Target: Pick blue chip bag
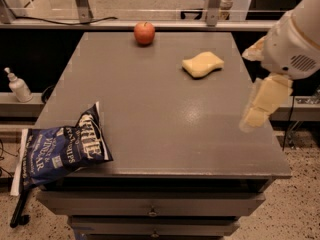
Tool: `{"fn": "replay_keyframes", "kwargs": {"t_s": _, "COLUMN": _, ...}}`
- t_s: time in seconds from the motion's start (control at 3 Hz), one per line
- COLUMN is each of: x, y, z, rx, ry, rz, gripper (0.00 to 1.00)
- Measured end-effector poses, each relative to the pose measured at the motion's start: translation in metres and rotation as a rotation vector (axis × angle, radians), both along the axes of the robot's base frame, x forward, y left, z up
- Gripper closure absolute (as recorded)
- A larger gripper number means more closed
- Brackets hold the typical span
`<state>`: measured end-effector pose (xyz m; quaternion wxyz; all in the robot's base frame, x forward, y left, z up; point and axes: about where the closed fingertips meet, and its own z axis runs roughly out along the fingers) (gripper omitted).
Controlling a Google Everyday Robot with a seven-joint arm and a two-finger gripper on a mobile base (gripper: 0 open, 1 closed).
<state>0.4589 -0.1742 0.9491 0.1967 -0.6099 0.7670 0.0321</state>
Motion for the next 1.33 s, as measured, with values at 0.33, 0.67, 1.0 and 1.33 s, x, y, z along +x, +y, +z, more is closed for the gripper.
{"fn": "replay_keyframes", "kwargs": {"t_s": 0.33, "x": 0.008, "y": 0.067, "z": -0.011, "rx": 0.171, "ry": 0.015, "rz": 0.050, "gripper": 0.00}}
{"fn": "replay_keyframes", "kwargs": {"t_s": 0.67, "x": 0.004, "y": 0.148, "z": -0.011, "rx": 0.355, "ry": 0.027, "rz": 0.118, "gripper": 0.00}}
{"fn": "replay_keyframes", "kwargs": {"t_s": 1.0, "x": -0.022, "y": 0.227, "z": -0.010, "rx": 0.520, "ry": 0.062, "rz": 0.162, "gripper": 0.00}}
{"fn": "replay_keyframes", "kwargs": {"t_s": 1.33, "x": -0.021, "y": 0.222, "z": -0.009, "rx": 0.508, "ry": 0.058, "rz": 0.161, "gripper": 0.00}}
